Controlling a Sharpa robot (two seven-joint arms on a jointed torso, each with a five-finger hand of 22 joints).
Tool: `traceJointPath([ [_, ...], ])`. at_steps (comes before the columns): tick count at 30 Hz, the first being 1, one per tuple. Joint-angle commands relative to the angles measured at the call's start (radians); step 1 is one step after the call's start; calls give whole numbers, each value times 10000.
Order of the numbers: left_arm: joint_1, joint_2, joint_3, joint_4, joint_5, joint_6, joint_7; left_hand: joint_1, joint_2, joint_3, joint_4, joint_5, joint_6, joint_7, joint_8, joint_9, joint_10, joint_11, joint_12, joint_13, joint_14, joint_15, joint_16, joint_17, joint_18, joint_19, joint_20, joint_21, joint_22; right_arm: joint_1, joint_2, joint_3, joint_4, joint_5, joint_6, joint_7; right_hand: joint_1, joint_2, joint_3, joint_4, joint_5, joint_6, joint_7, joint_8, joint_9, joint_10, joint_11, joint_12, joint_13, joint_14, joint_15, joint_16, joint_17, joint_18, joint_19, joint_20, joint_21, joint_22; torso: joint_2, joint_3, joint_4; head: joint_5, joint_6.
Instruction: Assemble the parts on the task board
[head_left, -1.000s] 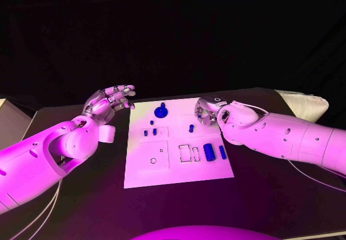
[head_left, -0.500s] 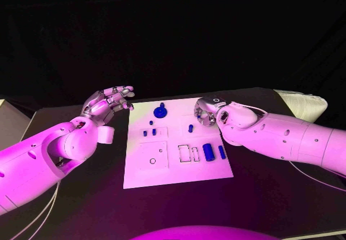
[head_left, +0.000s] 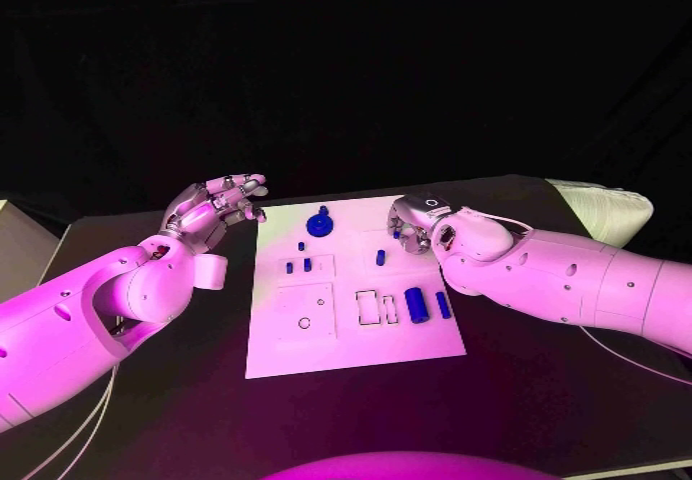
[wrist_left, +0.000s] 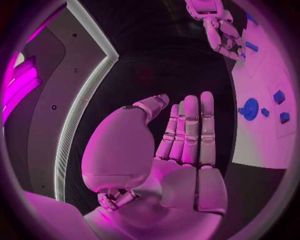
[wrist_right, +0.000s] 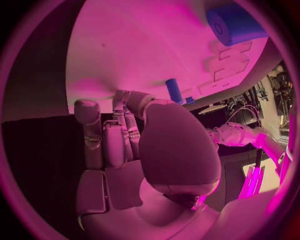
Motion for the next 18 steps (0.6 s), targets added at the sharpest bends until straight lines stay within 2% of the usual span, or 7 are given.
traceJointPath([
  [1,-8,1,9,23,-78,-19,28,32,-8,-47,11,-33,-60,19,-14,-4,25,0,-60,-13,-39,25,-53,-9,65,63,6,-42,-16,-114,-42,-75,16,-91,36,-182,-63,130,79,-1,-98,83,-17,57,19,564,-335,43,148,481,-92,86,42,-172,-3,-67,134,108,3,-1,-2,-10,0],
  [13,-16,-4,9,-3,-87,-6,-12,53,-11,-61,28,-32,-81,30,-23,-8,-16,15,-84,-35,-47,35,-65,-16,62,86,8,-83,-49,-123,-80,-75,76,286,-161,36,-163,110,85,-16,-134,108,-20,79,39,588,-339,9,160,482,-92,95,27,-181,-9,-65,201,196,-1,-4,-4,8,-8],
  [17,-17,-15,9,-9,-88,-12,-23,61,-12,-64,29,-32,-87,33,-26,-10,-28,18,-90,-40,-48,37,-67,-18,62,92,9,-91,-57,-123,-99,-75,71,584,-41,164,-417,11,32,29,-151,-86,81,-9,34,330,-241,-210,99,474,-10,112,12,-180,-95,-2,156,190,6,-2,-8,16,-8],
  [18,-17,-19,9,-10,-89,-12,-28,72,-15,-67,30,-32,-96,36,-30,-11,-42,22,-97,-46,-50,39,-70,-20,61,99,9,-102,-66,-123,-106,-75,67,668,12,204,-557,-89,-24,67,-79,-283,153,-115,8,191,-176,-295,63,471,51,130,16,-177,-135,51,117,174,7,-4,-11,17,-12],
])
